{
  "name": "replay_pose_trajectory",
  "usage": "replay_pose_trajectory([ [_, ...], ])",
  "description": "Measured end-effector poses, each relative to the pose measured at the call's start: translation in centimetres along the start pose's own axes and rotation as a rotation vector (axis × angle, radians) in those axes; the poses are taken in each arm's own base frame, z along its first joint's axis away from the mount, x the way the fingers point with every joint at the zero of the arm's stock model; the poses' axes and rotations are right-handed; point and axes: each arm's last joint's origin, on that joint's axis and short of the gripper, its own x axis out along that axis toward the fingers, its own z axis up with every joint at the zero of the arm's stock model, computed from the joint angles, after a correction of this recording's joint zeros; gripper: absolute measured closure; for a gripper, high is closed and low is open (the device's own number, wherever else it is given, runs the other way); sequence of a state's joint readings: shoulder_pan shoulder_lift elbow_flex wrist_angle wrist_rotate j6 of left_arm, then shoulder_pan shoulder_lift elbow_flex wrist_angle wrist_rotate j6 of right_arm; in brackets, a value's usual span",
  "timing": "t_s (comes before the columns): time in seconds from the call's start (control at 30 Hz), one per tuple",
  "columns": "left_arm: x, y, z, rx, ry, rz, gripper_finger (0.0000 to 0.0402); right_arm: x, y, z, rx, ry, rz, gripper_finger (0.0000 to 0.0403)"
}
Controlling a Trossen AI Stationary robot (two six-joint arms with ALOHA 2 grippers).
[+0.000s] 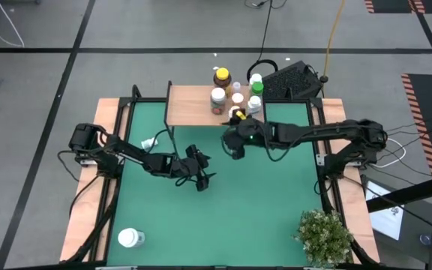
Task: Pick and place medicine bottles onto shelf by color
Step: Put the white medicine bottle on the shelf
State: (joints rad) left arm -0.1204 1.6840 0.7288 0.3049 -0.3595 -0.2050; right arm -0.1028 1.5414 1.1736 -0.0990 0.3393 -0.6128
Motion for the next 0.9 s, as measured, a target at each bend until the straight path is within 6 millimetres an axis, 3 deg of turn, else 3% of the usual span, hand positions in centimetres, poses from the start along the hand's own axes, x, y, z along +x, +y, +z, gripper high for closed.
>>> replay_pose_trajectory([
  [0.13, 0.0, 0.1, -0.3, -0.011, 0.028, 0.006, 0.0066, 0.4, 1.6, -1.3, -0.027, 0.023, 0.024, 0.0191],
  [0.27, 0.0, 0.1, -0.3, -0.034, 0.031, 0.007, 0.0066, 0.8, 1.8, -2.2, -0.011, 0.033, 0.000, 0.0224],
  [0.43, 0.0, 0.1, -0.3, -0.056, 0.030, 0.007, 0.0066, 1.2, 0.7, -3.1, 0.021, 0.086, -0.136, 0.0260],
  [0.9, 0.0, 0.1, -0.5, -0.056, 0.044, 0.011, 0.0066, 1.8, -1.1, -4.7, 0.030, 0.148, -0.167, 0.0310],
])
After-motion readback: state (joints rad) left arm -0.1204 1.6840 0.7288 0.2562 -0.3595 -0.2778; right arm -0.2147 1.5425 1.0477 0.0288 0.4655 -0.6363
